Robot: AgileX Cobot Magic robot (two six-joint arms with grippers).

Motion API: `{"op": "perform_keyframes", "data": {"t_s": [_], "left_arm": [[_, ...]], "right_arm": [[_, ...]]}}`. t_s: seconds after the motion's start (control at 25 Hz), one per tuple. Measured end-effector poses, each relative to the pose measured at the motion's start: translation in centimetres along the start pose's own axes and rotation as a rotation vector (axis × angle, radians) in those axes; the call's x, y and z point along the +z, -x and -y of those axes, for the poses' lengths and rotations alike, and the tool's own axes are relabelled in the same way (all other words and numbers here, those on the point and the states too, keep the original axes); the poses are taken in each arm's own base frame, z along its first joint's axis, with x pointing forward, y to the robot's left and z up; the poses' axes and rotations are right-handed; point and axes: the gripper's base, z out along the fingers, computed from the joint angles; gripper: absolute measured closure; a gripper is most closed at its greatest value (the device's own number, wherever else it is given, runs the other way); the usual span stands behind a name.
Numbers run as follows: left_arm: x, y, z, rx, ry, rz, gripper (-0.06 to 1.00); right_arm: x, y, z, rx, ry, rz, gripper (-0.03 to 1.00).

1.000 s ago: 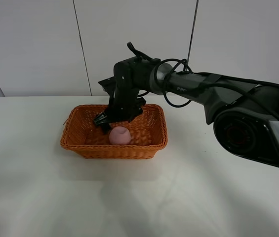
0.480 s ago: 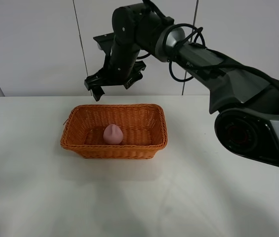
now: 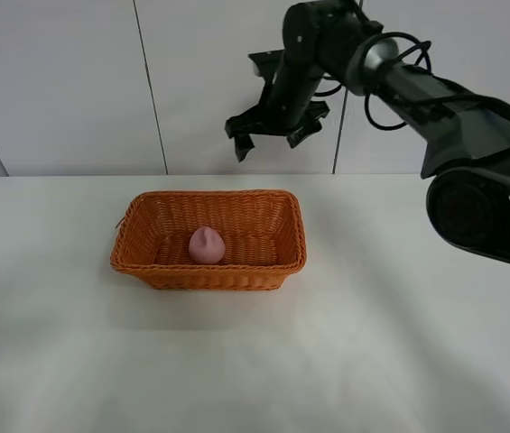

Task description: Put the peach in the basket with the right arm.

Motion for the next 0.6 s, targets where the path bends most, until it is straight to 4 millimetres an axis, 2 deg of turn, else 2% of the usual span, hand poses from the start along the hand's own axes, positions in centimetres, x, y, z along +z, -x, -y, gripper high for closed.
{"op": "perform_keyframes", "data": {"t_s": [0.24,0.36,0.48,0.6], "left_arm": [[0.0,0.0,0.0,0.0,0.0,0.0,-0.05],[0.0,0.0,0.0,0.0,0.0,0.0,-0.05],[0.0,0.0,0.0,0.0,0.0,0.0,-0.05],[0.0,0.0,0.0,0.0,0.0,0.0,-0.05]], "right_arm": [[-0.6,-0.2,11.6,0.192,-0.111,0.007,0.27],[-1.1,-0.9,16.1,0.267,-0.154,0.01,0.27],[-1.7,-1.6,19.4,0.324,-0.185,0.013,0.27],[-2.1,-2.2,21.4,0.36,-0.204,0.014,0.27]]}}
